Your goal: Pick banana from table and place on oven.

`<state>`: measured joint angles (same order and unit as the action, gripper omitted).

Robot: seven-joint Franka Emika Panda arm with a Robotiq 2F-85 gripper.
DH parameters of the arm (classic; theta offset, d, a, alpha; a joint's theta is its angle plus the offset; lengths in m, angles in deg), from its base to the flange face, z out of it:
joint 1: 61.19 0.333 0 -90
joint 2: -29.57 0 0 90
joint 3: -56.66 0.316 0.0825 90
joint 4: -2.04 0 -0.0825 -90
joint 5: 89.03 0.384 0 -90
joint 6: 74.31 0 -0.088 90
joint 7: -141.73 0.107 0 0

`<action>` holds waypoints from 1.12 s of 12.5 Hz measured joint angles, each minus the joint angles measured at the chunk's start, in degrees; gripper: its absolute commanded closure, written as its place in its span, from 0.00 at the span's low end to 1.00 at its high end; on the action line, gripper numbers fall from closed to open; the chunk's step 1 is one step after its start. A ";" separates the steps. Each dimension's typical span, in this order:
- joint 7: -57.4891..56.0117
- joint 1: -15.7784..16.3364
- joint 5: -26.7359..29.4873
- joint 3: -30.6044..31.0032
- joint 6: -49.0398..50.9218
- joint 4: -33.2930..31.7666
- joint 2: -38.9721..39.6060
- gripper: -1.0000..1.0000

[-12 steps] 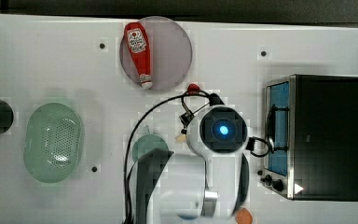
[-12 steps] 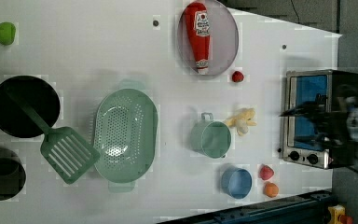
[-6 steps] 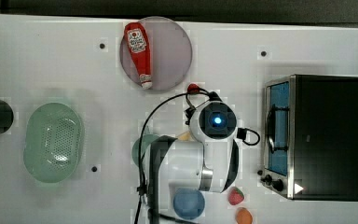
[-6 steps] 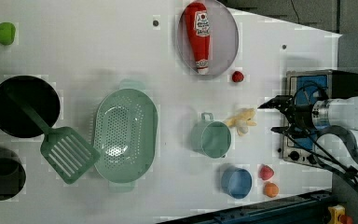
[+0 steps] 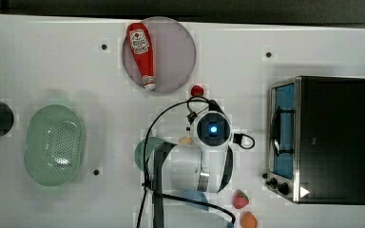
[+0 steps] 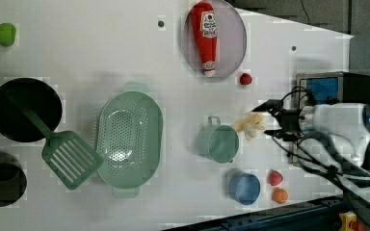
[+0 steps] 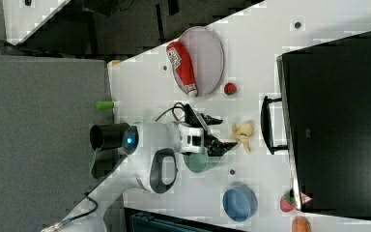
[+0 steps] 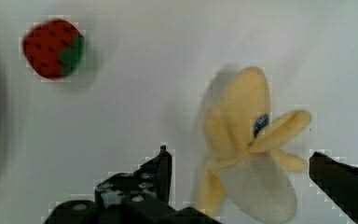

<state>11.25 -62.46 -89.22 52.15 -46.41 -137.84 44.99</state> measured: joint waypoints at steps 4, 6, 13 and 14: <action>-0.15 0.05 -1.64 -1.08 -4.81 -2.91 4.15 0.41; -0.12 -0.33 -0.62 -1.79 -5.48 -1.01 6.22 0.64; 0.17 -0.66 -0.31 -1.80 -5.65 -1.79 3.05 0.75; 0.18 -0.62 -0.27 -1.41 -4.81 -2.01 1.05 0.75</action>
<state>11.43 -63.07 -89.49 50.74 -51.23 -139.86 46.04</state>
